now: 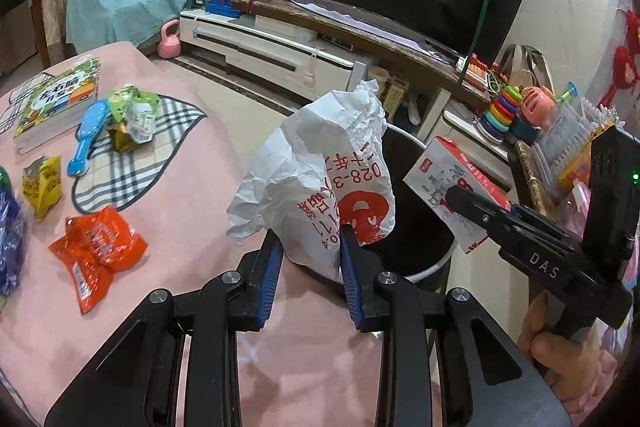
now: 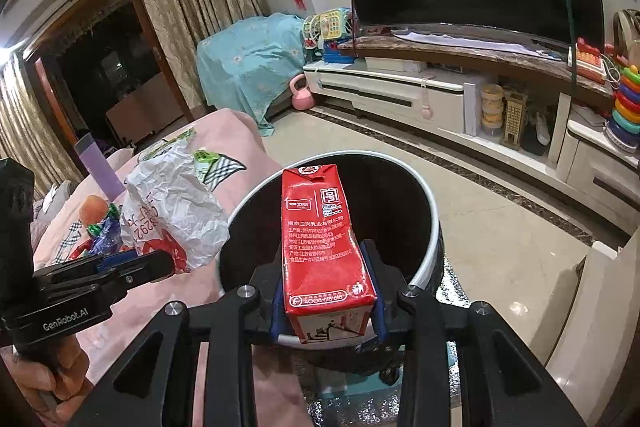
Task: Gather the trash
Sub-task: 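Carry the plastic bag and red carton over the trash bin with both grippers, then open both grippers to drop the bag and carton into the bin, then move both grippers back over the table toward the remaining items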
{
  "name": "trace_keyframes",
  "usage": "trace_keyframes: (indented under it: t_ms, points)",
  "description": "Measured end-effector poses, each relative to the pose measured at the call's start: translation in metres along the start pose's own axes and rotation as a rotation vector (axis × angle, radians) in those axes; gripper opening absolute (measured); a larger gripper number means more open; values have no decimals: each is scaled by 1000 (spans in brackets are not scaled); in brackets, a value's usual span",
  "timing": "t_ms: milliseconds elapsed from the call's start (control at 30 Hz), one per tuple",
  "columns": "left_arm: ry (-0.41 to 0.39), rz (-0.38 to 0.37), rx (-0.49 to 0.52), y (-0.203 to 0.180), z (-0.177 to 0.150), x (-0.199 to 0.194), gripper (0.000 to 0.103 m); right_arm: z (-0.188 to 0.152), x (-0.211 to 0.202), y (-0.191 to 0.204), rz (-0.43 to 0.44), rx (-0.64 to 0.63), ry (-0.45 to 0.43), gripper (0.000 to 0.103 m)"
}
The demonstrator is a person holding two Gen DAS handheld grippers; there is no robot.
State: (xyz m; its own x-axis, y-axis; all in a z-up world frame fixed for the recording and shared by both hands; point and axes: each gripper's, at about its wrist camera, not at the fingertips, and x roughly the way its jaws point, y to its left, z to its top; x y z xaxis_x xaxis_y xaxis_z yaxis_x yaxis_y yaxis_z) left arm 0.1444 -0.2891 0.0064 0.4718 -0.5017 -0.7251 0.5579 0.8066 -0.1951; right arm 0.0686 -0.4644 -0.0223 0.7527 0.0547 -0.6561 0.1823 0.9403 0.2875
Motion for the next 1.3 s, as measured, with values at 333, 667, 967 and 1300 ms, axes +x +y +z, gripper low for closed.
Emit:
trace_keyframes:
  t_ms: [333,667,967,1300]
  points:
    - [43,-8,5,-10,14,30,28,5,13,-11,-18,10,31,33]
    - [77,1,20,-14,16,46,29,9,21,-15,-27,11,48,33]
    - [91,13,28,-14,16,52,42,12,27,-14,-34,0,66,33]
    - [60,28,-18,5,5,31,60,17,21,-18,-28,37,57,38]
